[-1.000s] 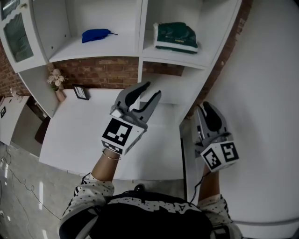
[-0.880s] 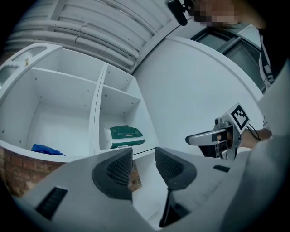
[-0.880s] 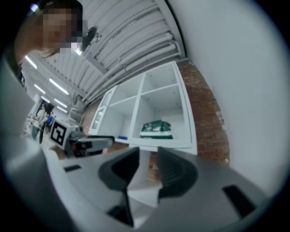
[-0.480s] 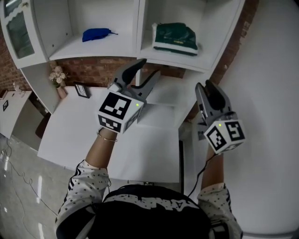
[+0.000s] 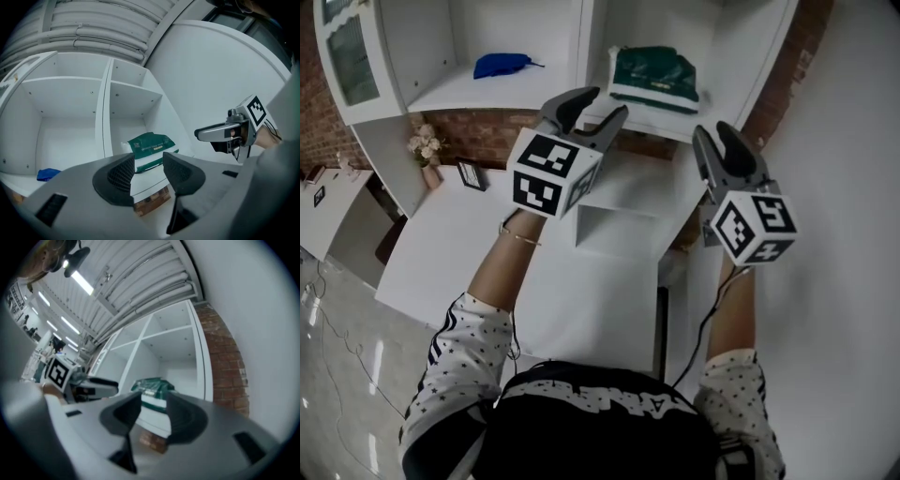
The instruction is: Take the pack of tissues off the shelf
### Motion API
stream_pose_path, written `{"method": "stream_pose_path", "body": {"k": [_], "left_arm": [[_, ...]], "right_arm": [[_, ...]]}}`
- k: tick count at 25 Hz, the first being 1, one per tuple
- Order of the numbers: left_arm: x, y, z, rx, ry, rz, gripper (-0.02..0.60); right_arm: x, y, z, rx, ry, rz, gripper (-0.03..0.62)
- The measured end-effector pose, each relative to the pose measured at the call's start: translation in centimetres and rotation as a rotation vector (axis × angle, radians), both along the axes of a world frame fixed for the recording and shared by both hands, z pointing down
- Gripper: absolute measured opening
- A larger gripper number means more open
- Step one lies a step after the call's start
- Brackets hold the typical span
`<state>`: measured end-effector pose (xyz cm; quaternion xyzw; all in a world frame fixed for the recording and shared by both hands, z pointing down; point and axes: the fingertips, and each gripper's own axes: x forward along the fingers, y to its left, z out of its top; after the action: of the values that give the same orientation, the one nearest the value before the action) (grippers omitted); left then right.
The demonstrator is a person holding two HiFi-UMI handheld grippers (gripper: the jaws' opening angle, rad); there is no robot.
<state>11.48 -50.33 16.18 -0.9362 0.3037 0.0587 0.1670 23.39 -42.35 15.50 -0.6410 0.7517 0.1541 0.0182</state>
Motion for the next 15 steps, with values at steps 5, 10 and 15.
{"method": "stream_pose_path", "body": {"k": [5,10,15], "left_arm": [[1.1,-1.9,0.3,-0.049,-0.026,-0.037,0.210],[1.9,-3.0,-0.5,-0.075,-0.026,-0.053,0.216],[2.4,-4.2,-0.7,-0.083,-0.056,-0.089,0.234]], "right_arm": [[0.1,-2.4,-0.8,-0.039,0.032,0.014,0.173],[0.7,-5.1,-1.0,-0.102,0.056,0.060,0.185],[1.1,-7.2,-0.9,-0.160,0.107,0.099,0.196]]}}
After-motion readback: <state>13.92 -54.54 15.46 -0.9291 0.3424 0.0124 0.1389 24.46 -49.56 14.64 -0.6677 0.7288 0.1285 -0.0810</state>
